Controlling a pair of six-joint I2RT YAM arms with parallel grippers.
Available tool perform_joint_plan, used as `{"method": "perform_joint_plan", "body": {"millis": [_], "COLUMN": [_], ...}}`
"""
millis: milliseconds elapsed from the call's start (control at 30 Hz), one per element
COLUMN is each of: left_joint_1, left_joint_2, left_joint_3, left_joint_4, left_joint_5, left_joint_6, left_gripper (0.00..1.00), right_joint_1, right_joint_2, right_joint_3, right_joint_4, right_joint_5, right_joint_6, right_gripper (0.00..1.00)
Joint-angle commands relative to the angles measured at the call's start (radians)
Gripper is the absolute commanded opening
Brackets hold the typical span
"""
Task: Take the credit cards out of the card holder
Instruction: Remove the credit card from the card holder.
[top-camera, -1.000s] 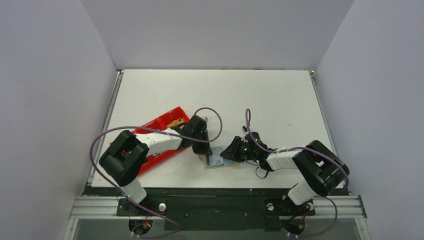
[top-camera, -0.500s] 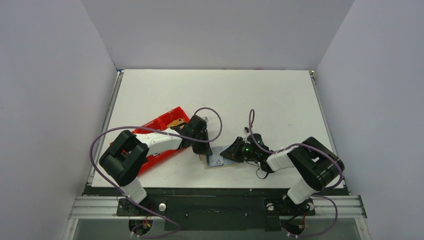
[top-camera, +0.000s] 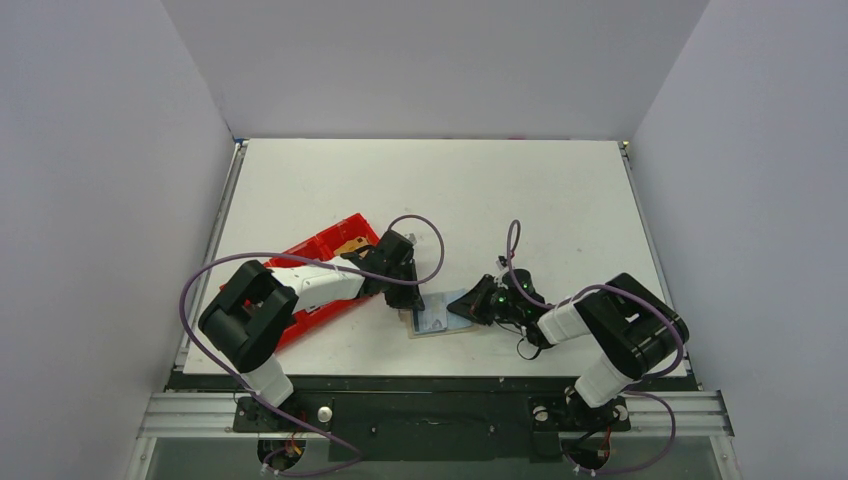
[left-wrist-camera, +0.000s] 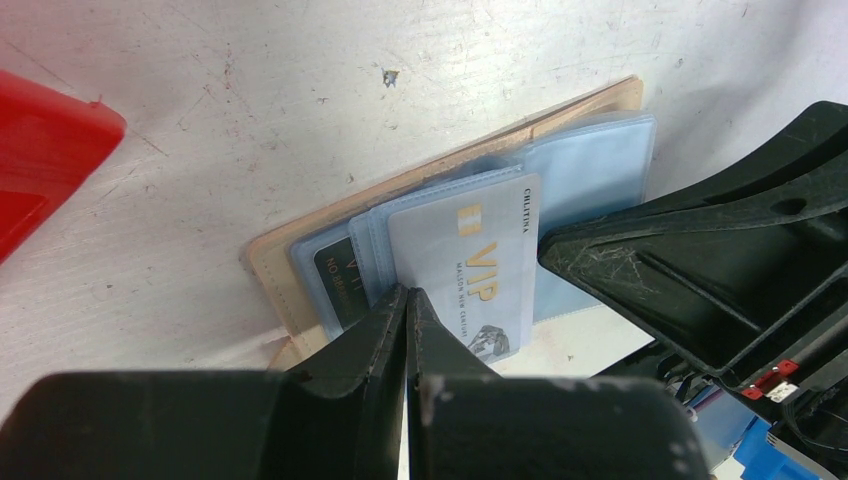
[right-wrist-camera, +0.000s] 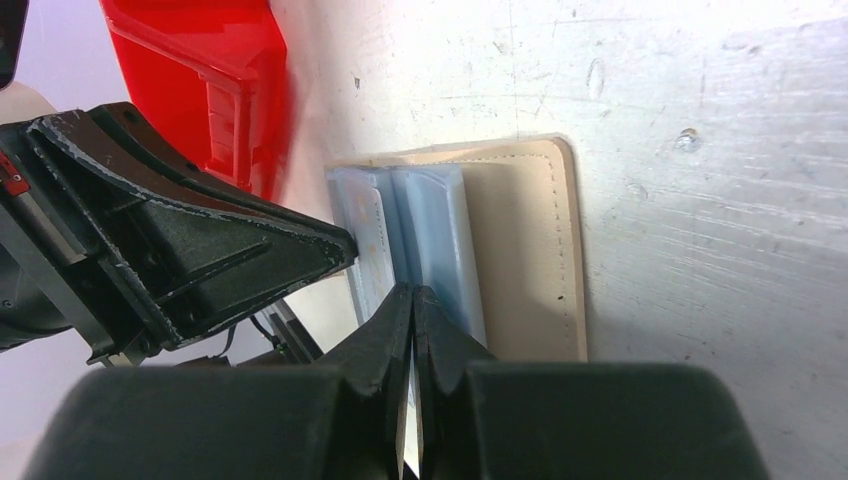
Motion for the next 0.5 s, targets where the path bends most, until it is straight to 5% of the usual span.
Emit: {"method": "perform_joint_plan", "body": {"millis": [0, 200, 467], "left_joint_1": [-0.006, -0.006, -0.007], "left_joint_2": [0.042, 0.046, 0.049], "left_joint_3": [-0.029, -0.026, -0.020], "left_joint_4": [-0.031, -0.029, -0.029], "left_joint_5": [-0.045, -0.045, -0.040], "left_joint_6": [0.010, 0.011, 0.012], "left_gripper": [0.00, 0.00, 0.00], "right_joint_1": [-0.007, -0.006, 0.008], "right_joint_2": [0.000, 0.004, 0.041], "right_joint_3": [-0.002, 0.002, 0.013], "right_joint_4": [0.082, 0.098, 0.129], "right_joint_5": [0.002, -0.010, -0.014], "right_joint_6": [-0.002, -0.001, 0.009], "right_gripper": [0.00, 0.18, 0.19]}}
